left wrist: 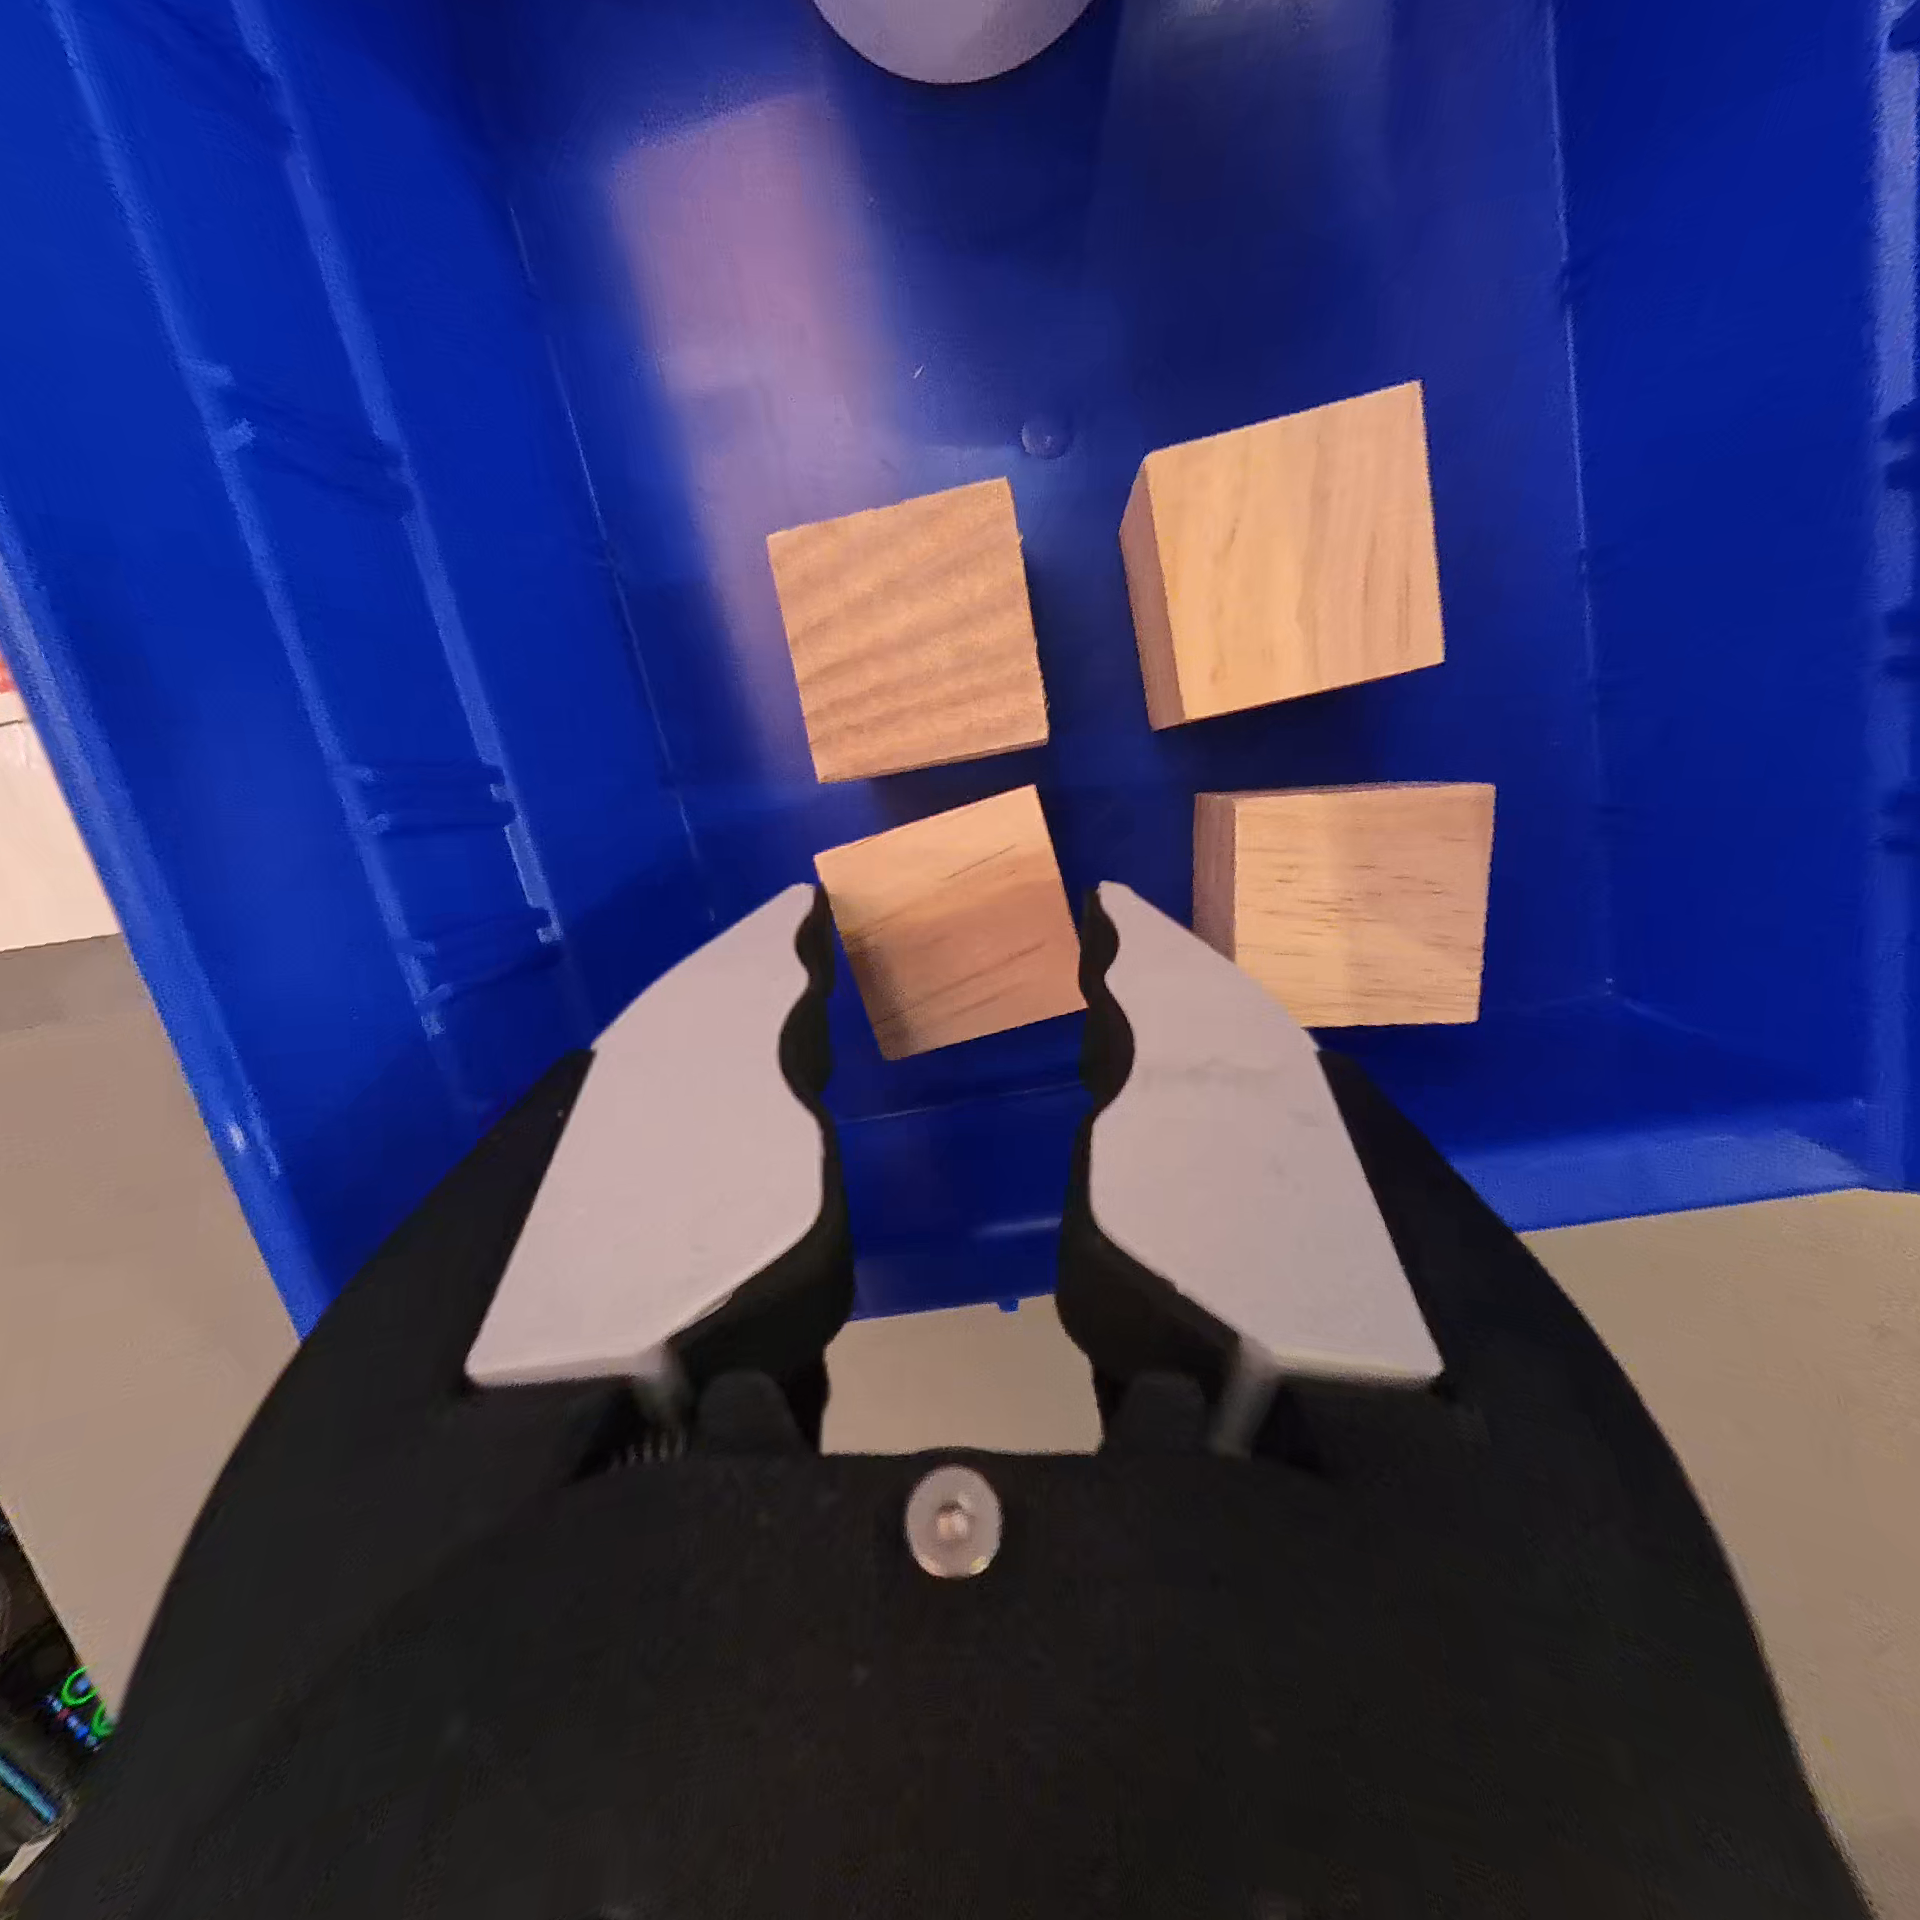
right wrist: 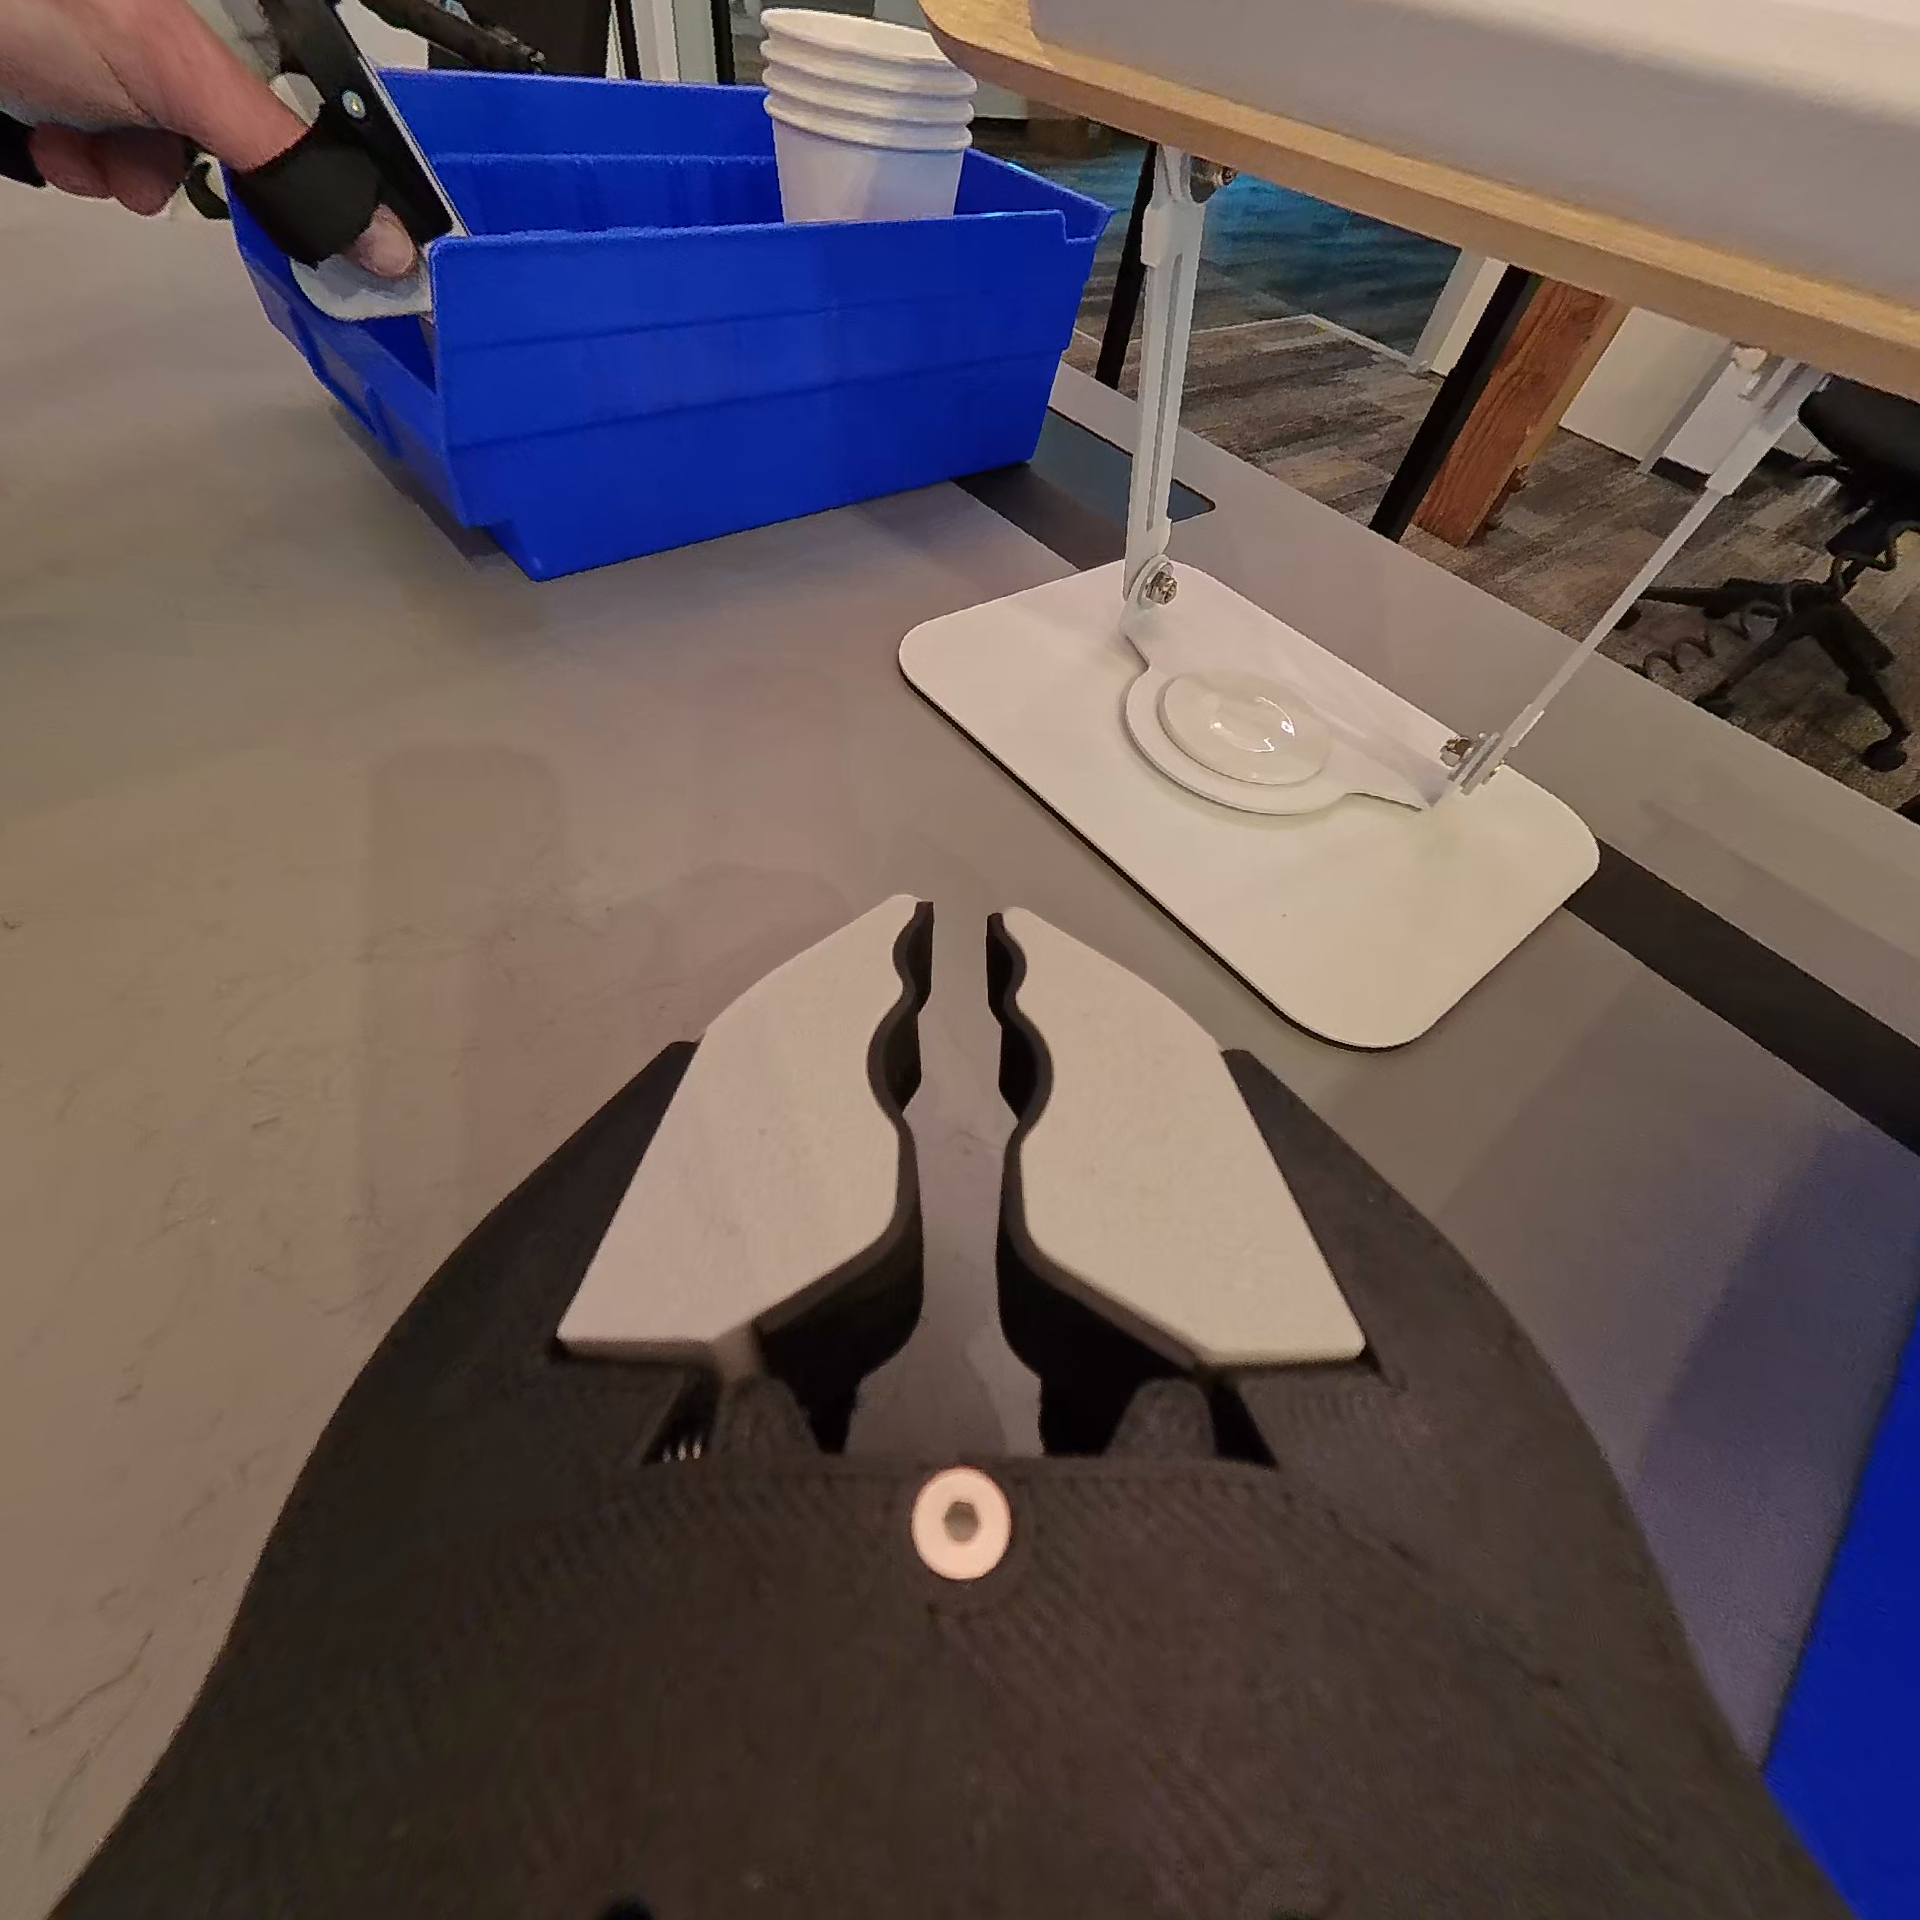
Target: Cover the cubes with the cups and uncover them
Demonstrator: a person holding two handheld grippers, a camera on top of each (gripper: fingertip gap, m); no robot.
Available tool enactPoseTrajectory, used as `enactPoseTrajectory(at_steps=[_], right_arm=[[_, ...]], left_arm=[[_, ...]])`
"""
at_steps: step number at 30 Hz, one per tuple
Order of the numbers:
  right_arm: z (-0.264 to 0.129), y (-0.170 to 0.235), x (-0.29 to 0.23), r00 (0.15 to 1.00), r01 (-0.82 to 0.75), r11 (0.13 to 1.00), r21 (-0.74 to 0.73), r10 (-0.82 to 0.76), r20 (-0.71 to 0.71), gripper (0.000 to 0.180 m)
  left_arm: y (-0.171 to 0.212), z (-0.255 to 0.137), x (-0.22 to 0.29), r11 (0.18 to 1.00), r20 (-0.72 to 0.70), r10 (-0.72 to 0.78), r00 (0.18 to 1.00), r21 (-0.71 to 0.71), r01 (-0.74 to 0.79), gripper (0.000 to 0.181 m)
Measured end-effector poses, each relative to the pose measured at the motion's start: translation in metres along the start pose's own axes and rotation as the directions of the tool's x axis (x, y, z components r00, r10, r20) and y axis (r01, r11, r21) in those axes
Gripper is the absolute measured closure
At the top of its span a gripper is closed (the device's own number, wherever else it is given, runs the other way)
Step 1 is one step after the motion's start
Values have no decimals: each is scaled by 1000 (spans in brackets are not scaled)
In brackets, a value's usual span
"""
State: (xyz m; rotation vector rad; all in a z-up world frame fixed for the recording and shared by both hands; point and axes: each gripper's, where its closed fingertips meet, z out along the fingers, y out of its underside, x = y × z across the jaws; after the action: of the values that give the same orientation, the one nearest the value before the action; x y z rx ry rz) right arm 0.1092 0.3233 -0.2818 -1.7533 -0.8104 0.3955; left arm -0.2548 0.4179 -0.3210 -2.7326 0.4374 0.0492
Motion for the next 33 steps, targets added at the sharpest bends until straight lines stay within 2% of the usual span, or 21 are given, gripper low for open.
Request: enactPoseTrajectory(at_steps=[11,14,18,21,24,28,29,31,33], right_arm=[[0,1,0,1000,-1,1000,-3,1,4,170],[1,1,0,1000,-2,1000,-4,2,4,170],[0,0,0,1000,1,1000,-1,-1,6,171],[0,0,0,1000,3,1000,1,-3,11,171],[-1,1,-3,999,21,1000,-2,-21,24,171],[-2,2,-5,999,29,1000,-2,-29,40,171],[-3,2,-5,999,30,1000,-1,-29,44,171],[-2,2,-6,998,33,999,-3,-32,47,171],[-2,3,-8,998,44,999,-10,-44,53,171]], left_arm=[[-6,-12,-8,997,34,42,999,58,-44,137],[-12,-32,-6,992,47,56,997,107,-61,138],[-21,-79,10,972,60,101,993,207,-112,138],[-24,-114,43,933,52,221,974,279,-227,138],[-18,-137,75,868,62,404,913,289,-404,138],[0,-162,116,722,25,639,769,324,-611,138],[9,-166,128,656,11,715,699,334,-676,138],[27,-167,143,589,-19,785,620,333,-736,138],[55,-165,160,424,-42,898,438,350,-835,138]])
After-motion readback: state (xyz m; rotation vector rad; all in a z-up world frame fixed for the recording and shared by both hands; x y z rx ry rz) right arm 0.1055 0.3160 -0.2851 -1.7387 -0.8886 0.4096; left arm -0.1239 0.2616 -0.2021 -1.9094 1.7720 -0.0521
